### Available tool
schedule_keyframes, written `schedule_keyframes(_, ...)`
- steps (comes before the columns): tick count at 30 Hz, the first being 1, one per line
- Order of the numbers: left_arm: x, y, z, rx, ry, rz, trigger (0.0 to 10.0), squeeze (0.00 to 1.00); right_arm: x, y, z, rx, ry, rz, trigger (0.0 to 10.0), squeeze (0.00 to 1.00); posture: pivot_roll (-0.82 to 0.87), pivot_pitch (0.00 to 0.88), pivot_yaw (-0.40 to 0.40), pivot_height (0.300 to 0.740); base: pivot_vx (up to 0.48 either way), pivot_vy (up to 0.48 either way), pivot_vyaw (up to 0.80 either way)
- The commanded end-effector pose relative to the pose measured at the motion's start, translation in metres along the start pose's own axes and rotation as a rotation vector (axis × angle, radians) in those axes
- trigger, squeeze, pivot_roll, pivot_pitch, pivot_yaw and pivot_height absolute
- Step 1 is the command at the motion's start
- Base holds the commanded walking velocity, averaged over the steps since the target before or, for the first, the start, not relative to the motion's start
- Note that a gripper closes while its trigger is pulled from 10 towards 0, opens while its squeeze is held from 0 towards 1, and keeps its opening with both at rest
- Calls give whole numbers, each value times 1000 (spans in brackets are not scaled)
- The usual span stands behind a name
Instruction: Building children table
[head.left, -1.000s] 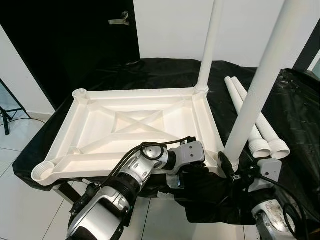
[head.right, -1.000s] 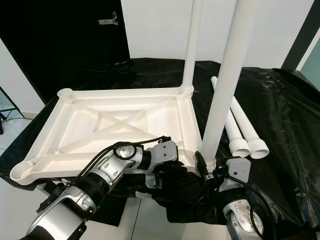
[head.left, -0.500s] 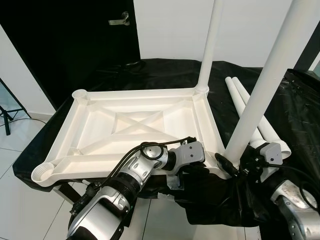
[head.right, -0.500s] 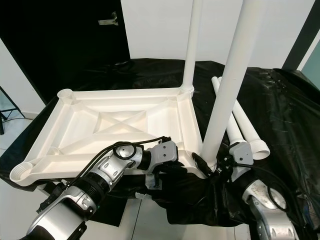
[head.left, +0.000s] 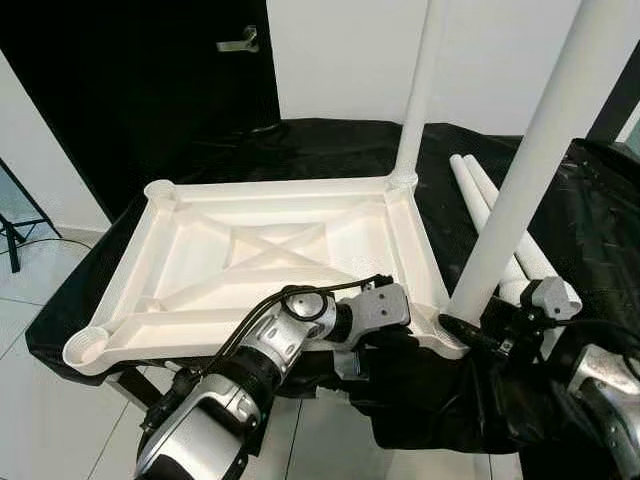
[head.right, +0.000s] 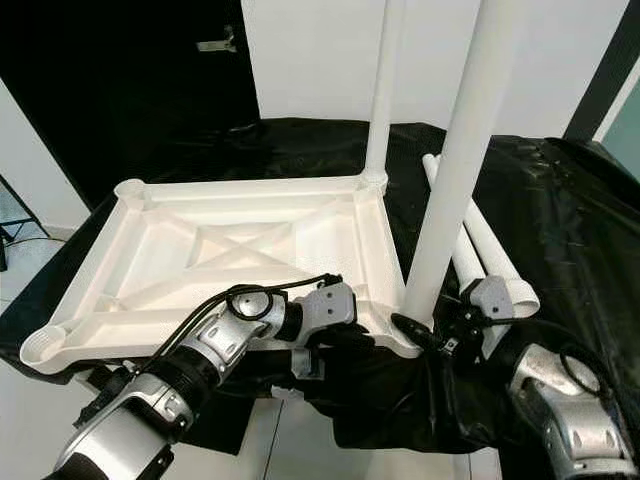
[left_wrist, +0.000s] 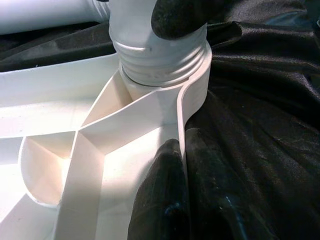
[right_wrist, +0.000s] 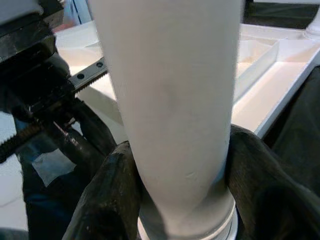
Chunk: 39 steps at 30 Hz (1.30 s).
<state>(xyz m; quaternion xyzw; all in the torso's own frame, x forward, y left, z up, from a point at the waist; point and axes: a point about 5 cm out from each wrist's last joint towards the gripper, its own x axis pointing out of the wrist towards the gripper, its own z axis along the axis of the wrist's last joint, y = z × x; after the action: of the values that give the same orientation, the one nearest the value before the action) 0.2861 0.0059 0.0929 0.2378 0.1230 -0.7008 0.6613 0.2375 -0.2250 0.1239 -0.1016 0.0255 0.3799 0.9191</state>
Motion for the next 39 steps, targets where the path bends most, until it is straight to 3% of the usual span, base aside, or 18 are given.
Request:
schedule_keyframes(1,3,-26,-51,-164,145,-35,10000,0,-7,-9,-9,78,39,-86,0,0,149,0,-9,740,0,0,0)
schedule_keyframes(3,3,-26,-51,-164,146,-35,10000,0,-6,-10,-8,126,7,-132,0,0,149,0,-7,740,0,0,0)
schedule_keyframes(5,2,-26,-51,-163,146,-36,10000,0,-4,-5,-9,107,-21,-218,0,0,153,0,-8,740,0,0,0)
schedule_keyframes(9,1,-25,-51,-160,148,-31,10000,0,-1,22,-9,73,-88,-413,0,0,163,0,-14,740,0,0,0)
schedule_keyframes(12,1,-25,-52,-162,149,-29,10000,0,2,41,-15,121,-93,-520,0,0,164,0,-10,740,0,0,0)
schedule_keyframes(14,1,-25,-52,-162,149,-29,10000,0,2,41,-15,121,-93,-520,0,0,164,0,-10,740,0,0,0)
schedule_keyframes(15,0,-26,-52,-163,151,-34,10000,0,3,39,-16,138,-102,-612,0,0,165,0,-7,740,0,0,0)
schedule_keyframes(20,-1,-26,-53,-165,153,-33,10000,0,5,35,-17,165,-103,-782,0,0,171,0,-7,740,0,0,0)
schedule_keyframes(25,0,-26,-52,-159,152,-34,10000,0,3,36,-16,160,-94,-809,0,0,163,0,-7,740,0,0,0)
schedule_keyframes(26,0,-25,-52,-159,153,-34,10000,0,6,38,-15,149,-91,-783,7608,0,163,0,-7,740,0,0,0)
schedule_keyframes(27,0,-25,-52,-158,152,-34,10000,0,8,39,-14,146,-86,-760,10000,0,156,0,-3,740,0,0,0)
schedule_keyframes(28,0,-25,-52,-158,152,-34,10000,0,8,39,-14,146,-86,-760,10000,0,156,0,-3,740,0,0,0)
schedule_keyframes(29,1,-25,-52,-157,152,-36,10000,0,10,38,-12,140,-99,-718,10000,733,153,0,-4,740,0,0,0)
schedule_keyframes(33,1,-25,-51,-156,152,-37,10000,0,10,37,-10,138,-111,-702,10000,733,153,0,-4,740,0,0,0)
schedule_keyframes(34,1,-25,-51,-155,152,-37,10000,0,10,34,-8,128,-124,-682,10000,1000,154,0,-8,740,0,0,0)
schedule_keyframes(36,2,-25,-51,-157,150,-33,10000,0,13,31,-3,85,-128,-526,10000,1000,147,0,-8,740,0,0,0)
schedule_keyframes(38,2,-25,-51,-157,150,-33,10000,0,13,31,-3,85,-128,-526,10000,1000,147,0,-8,740,0,0,0)
schedule_keyframes(39,3,-26,-52,-158,149,-34,10000,0,17,36,3,25,-121,-373,10000,0,147,0,-11,740,0,0,0)
